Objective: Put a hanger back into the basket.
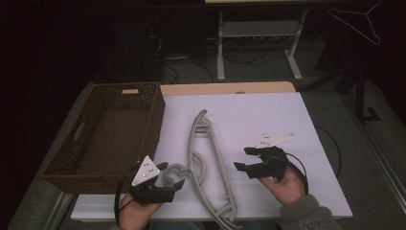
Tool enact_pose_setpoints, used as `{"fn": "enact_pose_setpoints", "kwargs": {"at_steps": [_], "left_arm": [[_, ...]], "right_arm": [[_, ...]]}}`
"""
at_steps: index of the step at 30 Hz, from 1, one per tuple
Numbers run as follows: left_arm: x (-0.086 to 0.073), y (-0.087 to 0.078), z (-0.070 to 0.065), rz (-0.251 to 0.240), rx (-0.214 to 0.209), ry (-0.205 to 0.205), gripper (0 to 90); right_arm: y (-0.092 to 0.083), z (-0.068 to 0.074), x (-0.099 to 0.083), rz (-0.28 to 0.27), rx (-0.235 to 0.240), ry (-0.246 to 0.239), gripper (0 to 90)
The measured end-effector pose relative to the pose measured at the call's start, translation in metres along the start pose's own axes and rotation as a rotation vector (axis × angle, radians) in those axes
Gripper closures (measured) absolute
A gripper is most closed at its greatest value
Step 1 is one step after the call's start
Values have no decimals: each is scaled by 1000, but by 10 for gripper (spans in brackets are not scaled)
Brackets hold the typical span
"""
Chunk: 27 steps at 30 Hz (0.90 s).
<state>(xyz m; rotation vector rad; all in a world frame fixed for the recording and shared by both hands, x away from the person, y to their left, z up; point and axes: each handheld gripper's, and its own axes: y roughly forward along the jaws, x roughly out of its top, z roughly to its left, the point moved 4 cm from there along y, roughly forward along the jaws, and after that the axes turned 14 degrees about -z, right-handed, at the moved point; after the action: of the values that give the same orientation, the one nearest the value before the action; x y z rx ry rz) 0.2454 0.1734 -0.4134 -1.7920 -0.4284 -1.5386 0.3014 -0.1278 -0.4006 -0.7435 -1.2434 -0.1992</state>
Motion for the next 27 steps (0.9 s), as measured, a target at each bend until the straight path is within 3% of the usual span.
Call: {"fn": "enact_pose_setpoints", "kwargs": {"at_steps": [5, 11, 14, 27], "left_arm": [[0, 0, 0, 1, -2, -4, 210], [0, 0, 0, -6, -4, -9, 211], [0, 0, 0, -4, -5, -7, 211], [0, 0, -1, -1, -7, -4, 214]], "right_arm": [[18, 6, 7, 41, 19, 9, 419], [45, 11, 8, 123, 24, 62, 490], [56, 11, 6, 163, 18, 120, 516], [81, 7, -3, 239, -46, 156, 585]]}}
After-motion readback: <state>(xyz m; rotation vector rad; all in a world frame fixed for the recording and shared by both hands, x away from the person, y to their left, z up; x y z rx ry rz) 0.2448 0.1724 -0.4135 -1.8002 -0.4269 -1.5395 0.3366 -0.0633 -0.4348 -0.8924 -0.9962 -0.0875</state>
